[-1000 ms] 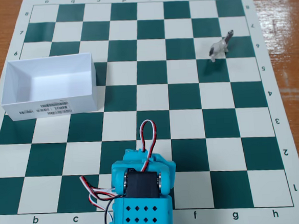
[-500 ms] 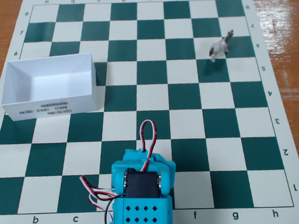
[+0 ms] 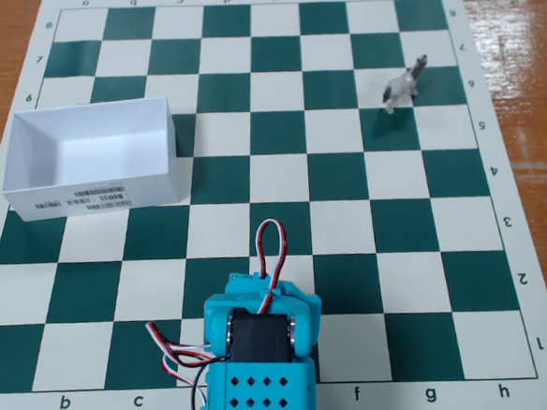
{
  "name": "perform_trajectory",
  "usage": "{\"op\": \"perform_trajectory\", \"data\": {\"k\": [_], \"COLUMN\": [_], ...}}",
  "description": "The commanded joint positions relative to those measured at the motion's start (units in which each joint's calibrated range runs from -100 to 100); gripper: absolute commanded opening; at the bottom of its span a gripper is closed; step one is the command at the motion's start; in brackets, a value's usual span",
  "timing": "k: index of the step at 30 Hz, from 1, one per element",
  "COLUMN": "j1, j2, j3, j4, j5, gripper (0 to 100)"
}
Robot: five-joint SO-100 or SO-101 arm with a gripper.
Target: Grab the toy horse and put it in the box.
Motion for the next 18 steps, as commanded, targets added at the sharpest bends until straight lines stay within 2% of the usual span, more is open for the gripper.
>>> {"op": "perform_trajectory", "data": {"k": [1,18], "j1": [-0.43,-0.07], "j2": [-0.25,-0.25], "j3": [0.36,-1.28], "j4": [0.32,-1.34], "j5": [0.03,0.76], "gripper": [0,0]}}
